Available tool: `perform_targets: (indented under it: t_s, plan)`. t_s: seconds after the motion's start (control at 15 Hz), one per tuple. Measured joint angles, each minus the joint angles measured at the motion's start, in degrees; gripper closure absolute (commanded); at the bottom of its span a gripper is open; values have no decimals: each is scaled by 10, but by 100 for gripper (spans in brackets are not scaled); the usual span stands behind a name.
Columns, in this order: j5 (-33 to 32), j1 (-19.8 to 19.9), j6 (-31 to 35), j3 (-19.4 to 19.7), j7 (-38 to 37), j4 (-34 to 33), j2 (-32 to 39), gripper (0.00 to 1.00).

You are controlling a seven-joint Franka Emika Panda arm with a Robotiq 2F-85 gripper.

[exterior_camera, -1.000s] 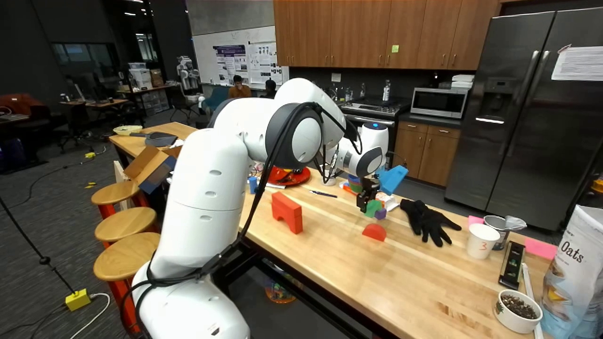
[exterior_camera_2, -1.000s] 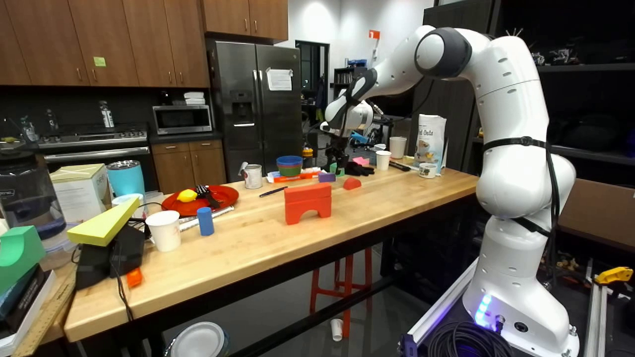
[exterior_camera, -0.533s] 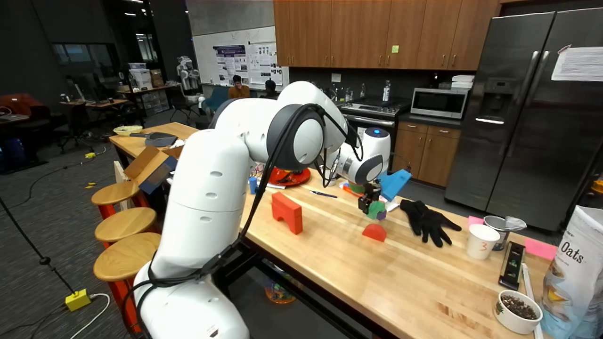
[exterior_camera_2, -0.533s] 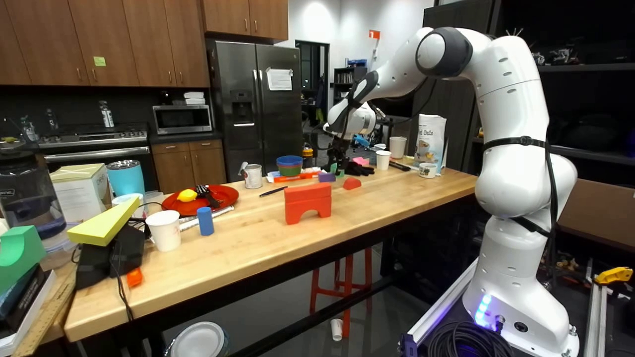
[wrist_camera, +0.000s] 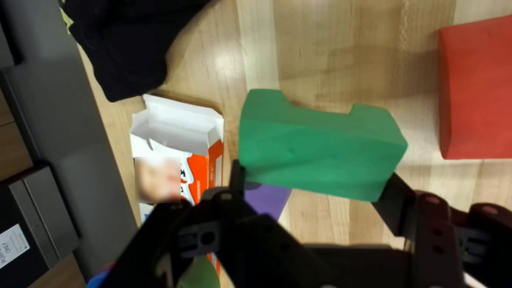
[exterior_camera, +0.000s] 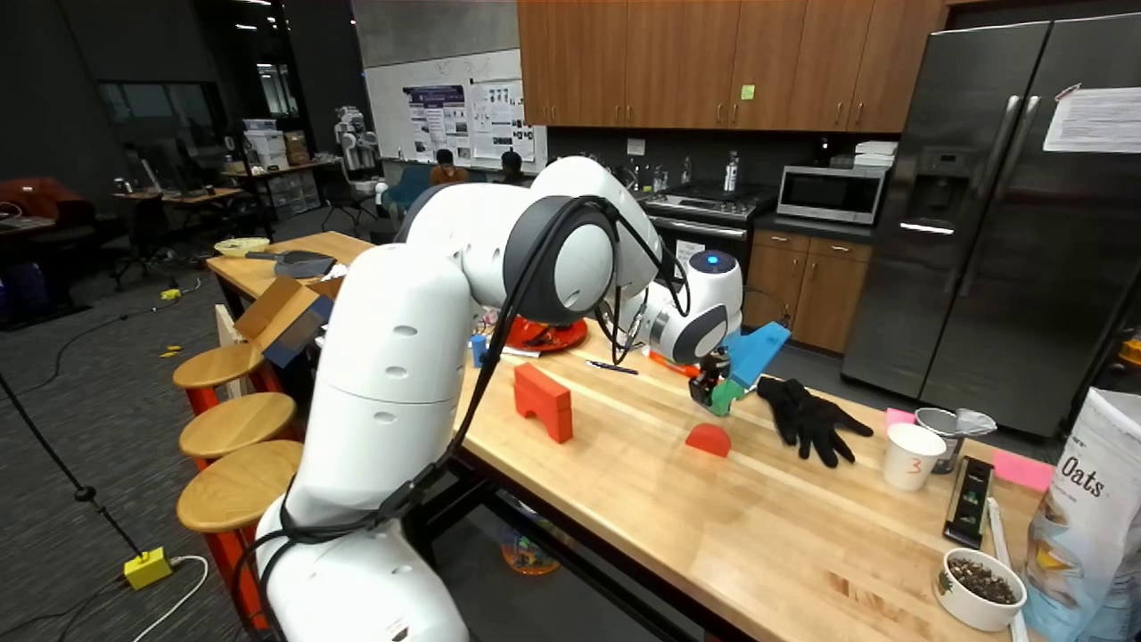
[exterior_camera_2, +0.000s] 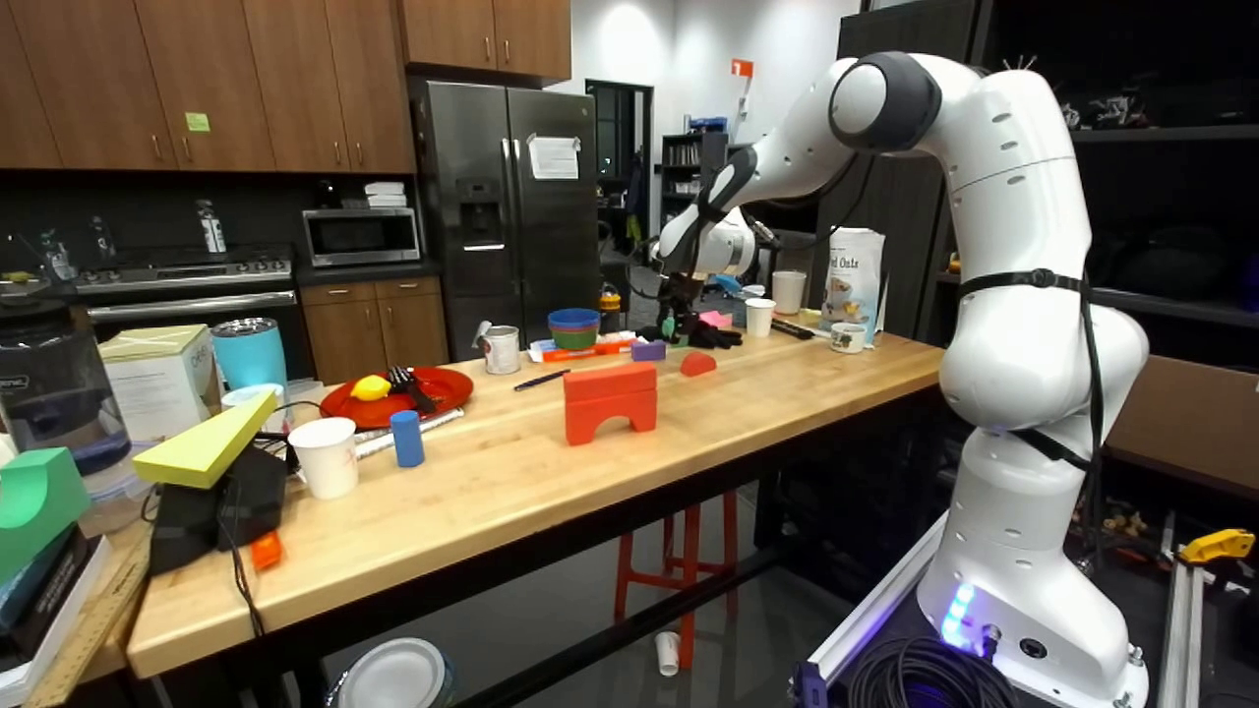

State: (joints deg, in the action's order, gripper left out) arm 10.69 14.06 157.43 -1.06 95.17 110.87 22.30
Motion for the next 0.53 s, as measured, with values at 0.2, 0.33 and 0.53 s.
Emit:
perform_targets:
  t_s: [0.2, 0.33, 0.53]
  plan:
    - [0, 9, 14, -8, 0, 7, -3, 50]
    - [0, 13, 21, -10, 0, 14, -7, 50]
    - [0, 16, 24, -11, 0, 26, -18, 50]
